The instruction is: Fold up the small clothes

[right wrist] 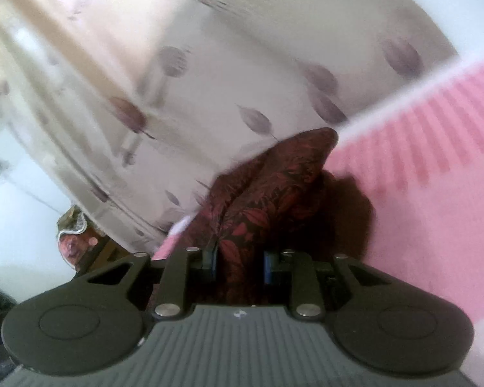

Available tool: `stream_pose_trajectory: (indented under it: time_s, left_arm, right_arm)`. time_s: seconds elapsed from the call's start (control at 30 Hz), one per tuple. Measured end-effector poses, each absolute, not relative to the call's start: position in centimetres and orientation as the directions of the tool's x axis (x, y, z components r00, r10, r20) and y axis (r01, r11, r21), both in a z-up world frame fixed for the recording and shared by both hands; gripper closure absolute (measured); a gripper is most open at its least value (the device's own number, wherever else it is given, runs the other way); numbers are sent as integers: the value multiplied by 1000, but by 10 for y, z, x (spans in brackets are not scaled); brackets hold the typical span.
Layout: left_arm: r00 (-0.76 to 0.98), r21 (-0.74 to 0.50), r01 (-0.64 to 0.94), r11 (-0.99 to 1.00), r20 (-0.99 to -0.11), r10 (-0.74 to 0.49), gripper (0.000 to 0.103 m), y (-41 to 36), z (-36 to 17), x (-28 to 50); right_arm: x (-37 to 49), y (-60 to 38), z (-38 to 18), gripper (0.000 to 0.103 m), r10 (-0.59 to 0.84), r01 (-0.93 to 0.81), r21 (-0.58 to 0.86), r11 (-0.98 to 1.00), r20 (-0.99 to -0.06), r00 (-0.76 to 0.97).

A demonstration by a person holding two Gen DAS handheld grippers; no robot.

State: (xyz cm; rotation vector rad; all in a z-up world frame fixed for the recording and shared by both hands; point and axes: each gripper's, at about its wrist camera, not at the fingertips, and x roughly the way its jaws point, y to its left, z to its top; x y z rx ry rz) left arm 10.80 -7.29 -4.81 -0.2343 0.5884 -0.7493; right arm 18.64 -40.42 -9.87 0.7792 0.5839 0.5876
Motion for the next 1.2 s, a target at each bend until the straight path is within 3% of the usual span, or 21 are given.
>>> stream_pose_trajectory:
  time_s: [0.2, 0.3, 0.37, 0.47, 0.63, 0.8, 1.1, 1.2]
  left_arm:
    - [608, -227, 616, 754, -471, -639, 4, -91, -61, 96]
    - [617, -217, 620, 754, -459, -639, 4, -92, -63, 96]
    - [621, -228, 616, 754, -449, -643, 4, -87, -65, 96]
    - [624, -253, 604, 755, -439, -647, 4, -79, -62, 93]
    - [631, -265, 594, 760, -433, -644, 4, -77, -54, 96]
    - [650, -260, 560, 786, -450, -612, 4, -71, -41, 93]
    - [728, -86, 486, 870, -512, -457, 4, -68, -26, 86]
    - [736, -65, 462, 885, -529, -423, 4, -64, -26, 88]
  right_arm:
    - [184, -400, -124, 74, 669, -254, 789, 559, -248, 700]
    - [184, -401, -122, 71, 660, -241, 787, 568, -260, 705]
    - [179, -401, -115, 61, 654, -248, 787, 565, -243, 716]
    - [158, -401, -95, 60, 630, -277, 746, 605, -237, 739]
    - [115, -391, -72, 60, 597, -309, 640, 704, -296, 745]
    - [94, -381, -84, 60, 565, -279, 578, 767, -402, 721]
    - [97, -379, -105, 60, 525, -204, 577, 791, -468, 711]
    - [97, -376, -106, 55, 507, -191, 563, 804, -481, 716]
